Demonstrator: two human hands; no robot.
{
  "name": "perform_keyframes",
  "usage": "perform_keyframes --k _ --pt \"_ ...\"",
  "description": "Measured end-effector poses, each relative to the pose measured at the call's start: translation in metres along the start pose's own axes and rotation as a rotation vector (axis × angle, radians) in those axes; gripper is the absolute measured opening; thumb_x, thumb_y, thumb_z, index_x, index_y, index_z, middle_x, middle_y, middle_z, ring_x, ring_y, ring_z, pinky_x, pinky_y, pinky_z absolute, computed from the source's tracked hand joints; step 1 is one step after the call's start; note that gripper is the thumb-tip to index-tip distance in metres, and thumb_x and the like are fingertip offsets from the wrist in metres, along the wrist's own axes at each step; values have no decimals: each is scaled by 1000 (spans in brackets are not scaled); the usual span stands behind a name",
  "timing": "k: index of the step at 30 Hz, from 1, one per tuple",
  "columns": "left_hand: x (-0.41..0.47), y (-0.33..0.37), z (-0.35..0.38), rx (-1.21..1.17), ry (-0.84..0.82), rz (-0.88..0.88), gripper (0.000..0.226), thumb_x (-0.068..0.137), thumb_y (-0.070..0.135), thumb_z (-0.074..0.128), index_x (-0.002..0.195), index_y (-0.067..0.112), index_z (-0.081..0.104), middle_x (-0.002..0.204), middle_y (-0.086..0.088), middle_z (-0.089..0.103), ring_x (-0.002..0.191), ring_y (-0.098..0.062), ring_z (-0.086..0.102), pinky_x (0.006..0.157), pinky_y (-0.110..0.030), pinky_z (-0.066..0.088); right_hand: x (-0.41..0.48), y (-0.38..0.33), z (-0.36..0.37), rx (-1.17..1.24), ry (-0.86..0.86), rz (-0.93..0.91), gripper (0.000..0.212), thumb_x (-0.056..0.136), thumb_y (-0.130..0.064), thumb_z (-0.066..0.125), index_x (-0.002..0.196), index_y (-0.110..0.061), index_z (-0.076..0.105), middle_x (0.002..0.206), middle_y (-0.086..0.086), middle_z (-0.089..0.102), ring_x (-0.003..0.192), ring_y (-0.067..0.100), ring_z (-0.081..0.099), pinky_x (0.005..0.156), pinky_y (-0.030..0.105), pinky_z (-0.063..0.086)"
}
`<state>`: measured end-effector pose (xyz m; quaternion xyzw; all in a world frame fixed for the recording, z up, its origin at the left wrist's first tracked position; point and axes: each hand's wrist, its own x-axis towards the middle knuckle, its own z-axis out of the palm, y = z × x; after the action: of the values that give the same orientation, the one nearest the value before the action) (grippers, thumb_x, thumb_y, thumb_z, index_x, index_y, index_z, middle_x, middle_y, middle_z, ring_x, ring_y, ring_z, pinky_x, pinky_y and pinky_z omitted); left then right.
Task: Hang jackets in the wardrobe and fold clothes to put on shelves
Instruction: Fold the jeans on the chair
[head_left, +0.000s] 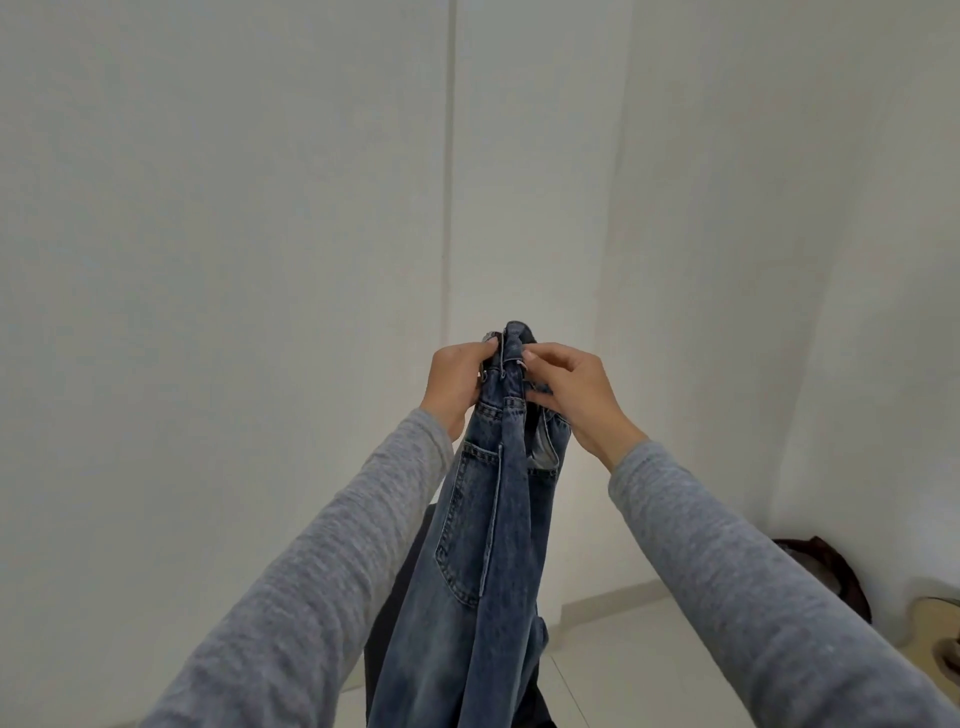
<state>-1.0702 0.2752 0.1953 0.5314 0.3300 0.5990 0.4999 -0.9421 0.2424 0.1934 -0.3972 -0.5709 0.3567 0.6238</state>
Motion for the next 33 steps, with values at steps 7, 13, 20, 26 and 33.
perform_keyframes --k 7,13,20,26,33 --pt "-2 0 -12 95 -85 1 30 92 27 56 100 1 68 80 -4 66 64 -17 62 62 -26 52 7 2 -2 -82 -47 -2 3 83 -15 71 83 -17 72 80 -4 69 76 6 64 68 17 52" --pt "-7 2 -18 146 -113 59 40 82 35 69 98 -2 71 88 -14 71 71 -20 66 67 -28 54 6 7 2 -89 -57 -87 10 83 -10 69 92 -6 71 81 0 69 65 -3 64 59 8 46" --pt "0 -5 -24 281 56 126 32 91 26 60 84 -4 69 84 -19 69 73 -24 64 75 -38 54 9 17 3 -92 -171 -25 26 93 -1 51 93 -18 72 99 0 70 94 11 65 85 21 51" --pt "1 14 -37 294 109 135 31 93 28 56 85 0 67 86 -16 69 74 -22 63 76 -38 55 10 36 -12 -404 153 -89 37 85 -27 68 119 -21 56 120 -3 51 112 12 47 99 31 40" --pt "-8 81 -65 131 19 230 29 96 28 50 87 6 67 75 -6 71 66 -19 67 67 -32 56 -2 35 21 141 -223 182 53 76 -46 66 119 -17 59 116 -1 67 109 19 62 94 34 47"
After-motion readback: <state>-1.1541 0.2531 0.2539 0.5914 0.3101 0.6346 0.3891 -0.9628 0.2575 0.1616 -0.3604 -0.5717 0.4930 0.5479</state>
